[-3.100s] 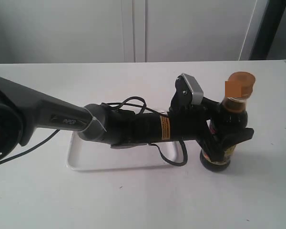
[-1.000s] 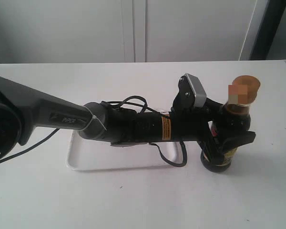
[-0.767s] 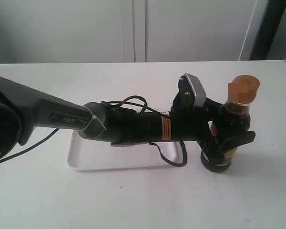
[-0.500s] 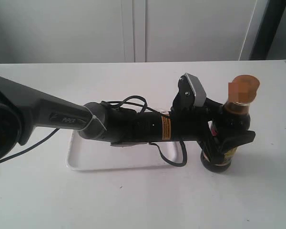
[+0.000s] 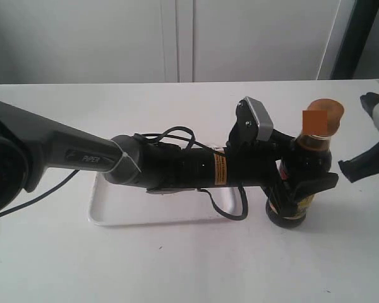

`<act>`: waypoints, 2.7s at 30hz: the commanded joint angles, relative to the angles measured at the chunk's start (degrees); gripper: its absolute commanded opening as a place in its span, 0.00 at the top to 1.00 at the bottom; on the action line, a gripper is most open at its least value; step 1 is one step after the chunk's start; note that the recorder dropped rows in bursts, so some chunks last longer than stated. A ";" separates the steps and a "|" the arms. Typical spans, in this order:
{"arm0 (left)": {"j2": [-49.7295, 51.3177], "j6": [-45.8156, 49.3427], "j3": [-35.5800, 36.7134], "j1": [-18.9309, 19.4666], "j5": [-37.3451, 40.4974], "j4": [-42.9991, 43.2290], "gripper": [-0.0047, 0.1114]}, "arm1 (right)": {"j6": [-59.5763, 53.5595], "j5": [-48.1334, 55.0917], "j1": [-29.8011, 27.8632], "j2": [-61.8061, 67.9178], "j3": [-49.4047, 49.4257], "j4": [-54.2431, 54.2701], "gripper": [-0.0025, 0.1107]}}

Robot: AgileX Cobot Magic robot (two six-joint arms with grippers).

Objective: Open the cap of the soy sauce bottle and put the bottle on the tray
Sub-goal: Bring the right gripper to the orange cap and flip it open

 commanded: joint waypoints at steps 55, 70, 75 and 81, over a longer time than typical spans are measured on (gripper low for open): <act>-0.08 -2.12 0.25 -0.32 1.63 2.84 0.96 | -16.75 8.99 19.02 -3.53 -10.21 19.65 0.98; -0.08 -2.46 0.25 -0.32 1.63 2.98 0.96 | -13.26 30.01 14.37 -1.29 -19.99 28.02 0.98; -0.08 -2.58 0.25 -0.32 1.63 3.10 0.96 | -13.26 37.10 10.57 -1.15 -23.03 28.02 0.98; -0.08 -2.58 0.25 -0.32 1.90 3.09 0.96 | -13.12 49.66 6.54 1.10 -28.35 28.02 0.98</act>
